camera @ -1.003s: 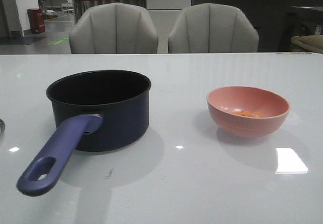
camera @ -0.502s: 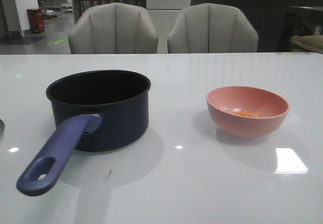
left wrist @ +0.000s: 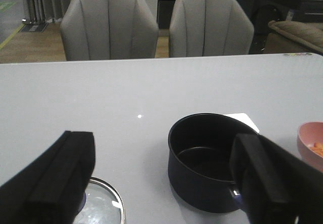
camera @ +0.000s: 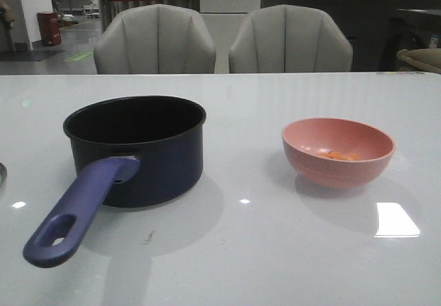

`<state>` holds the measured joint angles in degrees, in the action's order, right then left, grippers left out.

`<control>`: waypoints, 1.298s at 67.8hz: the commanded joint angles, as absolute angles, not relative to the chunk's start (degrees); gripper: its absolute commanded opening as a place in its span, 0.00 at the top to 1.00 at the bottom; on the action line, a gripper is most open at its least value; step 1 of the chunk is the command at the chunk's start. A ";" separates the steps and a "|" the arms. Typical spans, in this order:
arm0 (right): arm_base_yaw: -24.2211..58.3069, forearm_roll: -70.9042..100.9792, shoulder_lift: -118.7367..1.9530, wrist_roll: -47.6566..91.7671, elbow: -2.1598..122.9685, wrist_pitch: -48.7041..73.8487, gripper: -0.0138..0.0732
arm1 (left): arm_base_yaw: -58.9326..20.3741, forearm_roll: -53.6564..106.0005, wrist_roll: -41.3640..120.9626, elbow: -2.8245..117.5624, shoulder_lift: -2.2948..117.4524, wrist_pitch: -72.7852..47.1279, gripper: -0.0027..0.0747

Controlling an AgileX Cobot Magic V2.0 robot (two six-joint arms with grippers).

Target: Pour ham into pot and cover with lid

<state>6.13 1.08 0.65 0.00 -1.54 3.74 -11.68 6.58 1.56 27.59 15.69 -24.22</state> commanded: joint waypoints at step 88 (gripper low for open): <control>7.05 0.56 -18.66 -0.75 19.13 13.65 0.65 | -16.98 6.84 1.38 21.42 3.91 -17.25 0.21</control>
<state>7.16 1.35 -17.78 -0.68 17.10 18.31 -16.47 6.46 1.56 19.91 3.20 -22.07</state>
